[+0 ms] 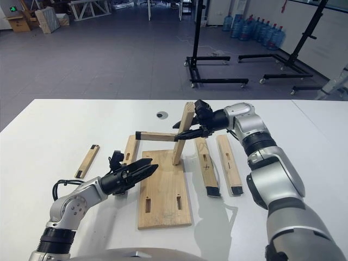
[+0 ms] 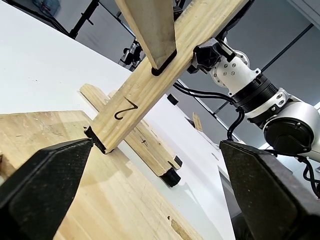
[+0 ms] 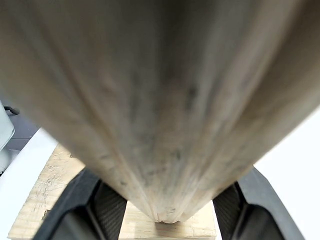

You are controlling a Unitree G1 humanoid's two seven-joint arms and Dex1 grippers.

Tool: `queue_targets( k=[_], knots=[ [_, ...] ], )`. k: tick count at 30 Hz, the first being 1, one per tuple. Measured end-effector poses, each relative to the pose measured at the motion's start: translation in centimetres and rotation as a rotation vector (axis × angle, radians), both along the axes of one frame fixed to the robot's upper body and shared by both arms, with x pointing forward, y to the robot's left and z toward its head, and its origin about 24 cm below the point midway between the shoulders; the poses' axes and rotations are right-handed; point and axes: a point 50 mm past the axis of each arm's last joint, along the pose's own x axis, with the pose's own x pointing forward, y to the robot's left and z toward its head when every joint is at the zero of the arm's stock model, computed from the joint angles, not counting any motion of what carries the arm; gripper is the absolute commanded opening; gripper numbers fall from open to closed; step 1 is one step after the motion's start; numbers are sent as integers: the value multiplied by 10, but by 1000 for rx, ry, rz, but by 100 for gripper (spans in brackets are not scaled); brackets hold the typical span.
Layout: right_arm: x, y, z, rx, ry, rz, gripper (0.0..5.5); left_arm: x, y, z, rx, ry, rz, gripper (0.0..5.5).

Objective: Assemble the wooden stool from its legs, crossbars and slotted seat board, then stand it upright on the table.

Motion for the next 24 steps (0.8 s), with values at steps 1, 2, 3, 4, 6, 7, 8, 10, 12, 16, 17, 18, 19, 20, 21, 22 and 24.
queue_targets(
  k=[1,2,3,4,6,7,8,10,12,16,17,18,19,20,21,22,24],
  knots=[
    [0,1,0,-2,7,3,205,0,0,0,0,0,2,465],
    [0,1,1,-8,17,6,205,0,1,0,-1,-1,6,465],
    [1,3,1,-17,32,8,205,1,1,-1,-1,-2,10,465],
    [1,4,2,-27,36,14,205,1,1,-2,-2,0,15,465],
    [2,6,4,-41,45,15,205,1,0,-4,-8,6,23,465],
    [2,6,4,-42,48,13,205,2,0,-5,-9,11,28,465],
    [2,6,3,-42,53,9,205,2,0,-6,-11,13,32,465],
    [3,4,2,-41,61,3,205,2,0,-7,-8,12,36,465],
    [3,4,2,-39,55,4,205,2,0,-7,-3,7,39,465],
    [1,5,-1,-39,44,14,205,3,1,-8,1,5,45,465],
    [1,5,-1,-36,27,15,205,3,1,-8,1,5,46,465],
    [0,5,-2,-29,2,16,206,3,1,-8,1,5,47,465],
    [-1,4,-3,-24,-17,20,206,3,1,-8,1,5,48,465],
    [-2,4,-4,-20,-34,21,207,3,2,-8,1,5,49,465],
    [-3,4,-5,-18,-48,21,208,3,2,-8,1,5,50,465],
    [-4,3,-6,-16,-57,19,209,3,2,-8,2,4,52,465],
    [-5,3,-7,-15,-72,13,209,3,3,-8,2,4,54,465]
  ],
)
